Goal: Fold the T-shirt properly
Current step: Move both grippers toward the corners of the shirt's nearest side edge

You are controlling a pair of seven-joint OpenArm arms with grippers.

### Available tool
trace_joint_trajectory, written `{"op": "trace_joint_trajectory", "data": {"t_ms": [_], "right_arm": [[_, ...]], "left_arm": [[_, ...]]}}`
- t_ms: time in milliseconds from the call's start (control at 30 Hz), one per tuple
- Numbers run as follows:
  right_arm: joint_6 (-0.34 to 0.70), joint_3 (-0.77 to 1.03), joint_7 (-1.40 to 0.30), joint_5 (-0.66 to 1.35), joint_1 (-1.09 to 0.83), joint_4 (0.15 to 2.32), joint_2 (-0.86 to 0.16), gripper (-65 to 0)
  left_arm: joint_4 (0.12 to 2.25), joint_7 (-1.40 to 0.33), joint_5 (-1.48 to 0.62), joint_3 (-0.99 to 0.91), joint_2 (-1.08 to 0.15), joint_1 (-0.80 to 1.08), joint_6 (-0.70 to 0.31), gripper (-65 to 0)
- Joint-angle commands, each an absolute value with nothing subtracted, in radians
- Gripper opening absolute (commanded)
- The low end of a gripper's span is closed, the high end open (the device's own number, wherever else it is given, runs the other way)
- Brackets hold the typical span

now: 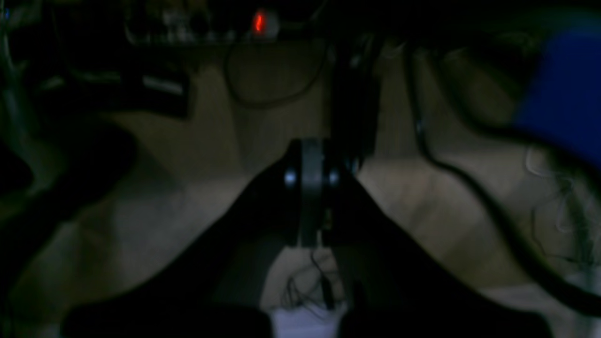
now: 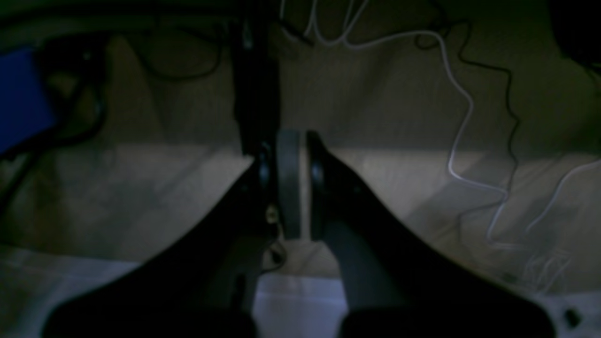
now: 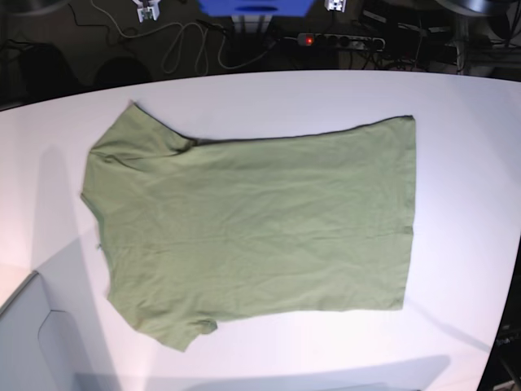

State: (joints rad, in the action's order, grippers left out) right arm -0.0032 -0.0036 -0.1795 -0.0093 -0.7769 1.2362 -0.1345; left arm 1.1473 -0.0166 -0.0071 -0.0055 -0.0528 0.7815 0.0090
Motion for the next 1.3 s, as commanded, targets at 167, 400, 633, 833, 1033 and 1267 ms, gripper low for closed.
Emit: {"op": "trace_joint_trajectory", "data": {"t_ms": [167, 400, 633, 833, 1033, 1267], "right_arm": [[0.002, 0.004, -0.325, -0.008, -0.934, 1.653, -0.209, -65.0], [-0.002, 0.010, -0.441, -0.008, -1.055, 2.063, -0.275, -65.0], [-0.001, 0.012, -0.455, -0.008, -1.063, 2.117, -0.288, -65.0], [0.001, 0.012, -0.455, -0.008, -0.983, 2.120, -0.283, -65.0], [0.002, 0.007, -0.456, -0.008, -0.918, 2.121, -0.283, -63.5], [0.024, 0.002, -0.496, -0.008, -0.849, 2.120, -0.283, -37.8]], "left_arm": [[1.492, -0.008, -0.007, -0.007, -0.087, 0.958, 0.008, -64.8], [1.767, -0.008, -0.007, -0.044, -0.093, 1.050, 0.008, -64.8], [1.963, -0.008, -0.007, -0.082, -0.093, 1.090, 0.008, -64.6], [2.040, -0.008, -0.007, -0.136, -0.093, 1.087, 0.004, -63.7], [2.043, -0.008, -0.021, -0.220, -0.093, 1.021, 0.004, -41.6], [2.015, -0.054, -0.272, -0.371, -0.094, 0.918, 0.002, -30.0]]}}
